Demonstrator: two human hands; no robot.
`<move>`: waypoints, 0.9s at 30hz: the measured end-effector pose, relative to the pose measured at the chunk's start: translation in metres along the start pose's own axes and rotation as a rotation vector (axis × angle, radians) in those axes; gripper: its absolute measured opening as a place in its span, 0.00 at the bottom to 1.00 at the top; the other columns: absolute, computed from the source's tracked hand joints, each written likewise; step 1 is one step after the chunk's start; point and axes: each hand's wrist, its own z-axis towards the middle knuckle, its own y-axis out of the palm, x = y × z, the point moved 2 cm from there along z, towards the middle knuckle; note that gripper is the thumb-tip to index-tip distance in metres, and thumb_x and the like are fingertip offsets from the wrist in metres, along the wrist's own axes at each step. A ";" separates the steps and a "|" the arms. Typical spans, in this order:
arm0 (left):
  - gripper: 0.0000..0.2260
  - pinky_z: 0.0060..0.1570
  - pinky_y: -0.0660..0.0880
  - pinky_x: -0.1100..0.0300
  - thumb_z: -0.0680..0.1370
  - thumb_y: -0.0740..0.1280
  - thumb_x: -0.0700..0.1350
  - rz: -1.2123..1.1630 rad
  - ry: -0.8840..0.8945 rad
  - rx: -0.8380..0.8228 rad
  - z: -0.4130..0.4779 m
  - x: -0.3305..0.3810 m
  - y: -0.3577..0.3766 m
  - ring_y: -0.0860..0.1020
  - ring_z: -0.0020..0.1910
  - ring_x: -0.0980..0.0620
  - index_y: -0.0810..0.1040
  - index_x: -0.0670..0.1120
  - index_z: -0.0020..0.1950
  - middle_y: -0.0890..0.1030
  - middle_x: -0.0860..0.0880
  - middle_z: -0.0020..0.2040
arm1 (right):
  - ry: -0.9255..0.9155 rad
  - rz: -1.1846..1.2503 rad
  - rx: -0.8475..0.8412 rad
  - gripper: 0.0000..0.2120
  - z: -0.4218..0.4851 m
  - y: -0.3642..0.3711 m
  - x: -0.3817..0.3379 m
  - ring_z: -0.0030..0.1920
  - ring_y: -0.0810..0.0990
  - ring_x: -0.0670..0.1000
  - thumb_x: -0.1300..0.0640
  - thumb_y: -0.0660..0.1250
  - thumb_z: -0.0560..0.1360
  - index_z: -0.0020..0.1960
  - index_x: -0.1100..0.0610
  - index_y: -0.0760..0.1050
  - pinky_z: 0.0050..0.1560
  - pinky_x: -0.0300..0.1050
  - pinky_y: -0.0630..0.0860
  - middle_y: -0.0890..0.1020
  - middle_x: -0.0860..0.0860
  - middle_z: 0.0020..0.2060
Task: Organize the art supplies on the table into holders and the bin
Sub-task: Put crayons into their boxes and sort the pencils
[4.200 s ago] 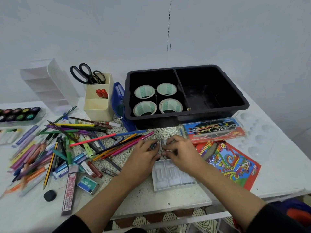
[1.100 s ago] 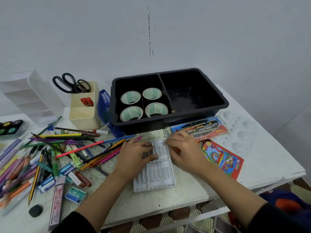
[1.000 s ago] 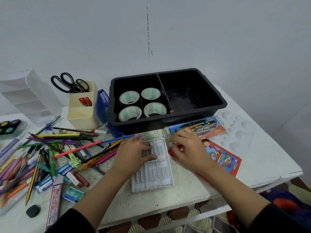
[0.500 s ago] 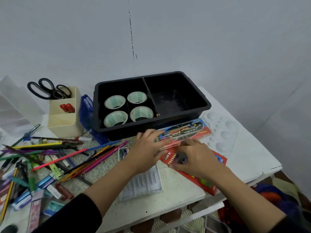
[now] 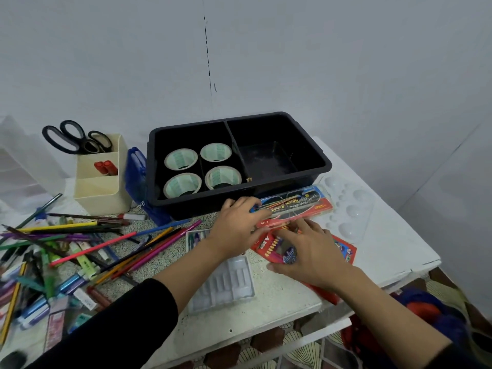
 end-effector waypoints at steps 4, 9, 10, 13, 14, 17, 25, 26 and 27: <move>0.18 0.61 0.68 0.50 0.80 0.61 0.62 -0.029 -0.016 -0.046 0.004 -0.003 -0.004 0.71 0.65 0.51 0.76 0.58 0.67 0.73 0.53 0.66 | -0.153 0.055 0.076 0.21 0.002 -0.018 -0.005 0.45 0.79 0.43 0.31 0.67 0.69 0.52 0.44 0.80 0.44 0.39 0.74 0.83 0.40 0.46; 0.20 0.59 0.74 0.51 0.79 0.61 0.64 -0.160 -0.052 -0.145 0.011 -0.007 -0.014 0.70 0.63 0.54 0.78 0.59 0.67 0.73 0.55 0.65 | -0.257 0.147 0.005 0.22 0.006 -0.038 -0.005 0.29 0.74 0.48 0.34 0.66 0.72 0.34 0.52 0.78 0.30 0.45 0.71 0.78 0.47 0.28; 0.19 0.59 0.74 0.51 0.79 0.62 0.63 -0.178 -0.054 -0.161 0.011 -0.008 -0.015 0.70 0.64 0.55 0.78 0.59 0.67 0.72 0.55 0.65 | -0.260 0.177 -0.008 0.23 0.006 -0.040 -0.003 0.30 0.74 0.50 0.33 0.66 0.71 0.34 0.52 0.78 0.32 0.48 0.73 0.78 0.48 0.28; 0.16 0.59 0.73 0.53 0.81 0.64 0.57 -0.184 -0.041 -0.191 0.011 -0.011 -0.016 0.69 0.64 0.56 0.78 0.60 0.67 0.72 0.56 0.66 | -0.263 0.290 -0.030 0.22 0.003 -0.048 0.000 0.31 0.74 0.51 0.33 0.67 0.70 0.33 0.51 0.78 0.35 0.53 0.74 0.78 0.49 0.29; 0.15 0.60 0.73 0.53 0.80 0.65 0.57 -0.187 -0.036 -0.190 0.012 -0.011 -0.017 0.70 0.64 0.56 0.78 0.60 0.67 0.72 0.56 0.66 | -0.262 0.335 -0.040 0.21 0.001 -0.053 0.001 0.31 0.74 0.52 0.34 0.67 0.69 0.34 0.51 0.79 0.35 0.54 0.74 0.78 0.49 0.29; 0.16 0.59 0.74 0.53 0.80 0.66 0.57 -0.169 -0.035 -0.191 0.014 -0.011 -0.018 0.70 0.64 0.55 0.78 0.59 0.67 0.73 0.56 0.66 | -0.256 0.458 -0.040 0.16 -0.003 -0.065 0.003 0.33 0.74 0.54 0.39 0.69 0.67 0.34 0.51 0.77 0.37 0.56 0.74 0.77 0.50 0.30; 0.16 0.64 0.70 0.52 0.80 0.67 0.52 -0.155 -0.018 -0.196 0.008 -0.014 -0.015 0.68 0.67 0.54 0.78 0.54 0.68 0.74 0.55 0.68 | -0.232 0.661 0.097 0.07 -0.013 -0.096 0.006 0.36 0.71 0.57 0.62 0.70 0.74 0.38 0.54 0.78 0.45 0.66 0.74 0.74 0.54 0.32; 0.16 0.66 0.69 0.53 0.80 0.67 0.51 -0.174 -0.014 -0.196 0.008 -0.016 -0.015 0.68 0.67 0.54 0.78 0.53 0.68 0.74 0.54 0.68 | -0.231 0.675 0.108 0.06 -0.014 -0.099 0.007 0.37 0.71 0.58 0.63 0.70 0.75 0.40 0.56 0.78 0.45 0.66 0.74 0.74 0.55 0.33; 0.16 0.67 0.68 0.54 0.80 0.67 0.50 -0.202 -0.017 -0.187 0.007 -0.018 -0.017 0.69 0.68 0.54 0.79 0.52 0.68 0.76 0.54 0.68 | -0.236 0.690 0.116 0.05 -0.014 -0.102 0.006 0.37 0.71 0.59 0.65 0.69 0.75 0.41 0.58 0.78 0.46 0.67 0.73 0.74 0.56 0.33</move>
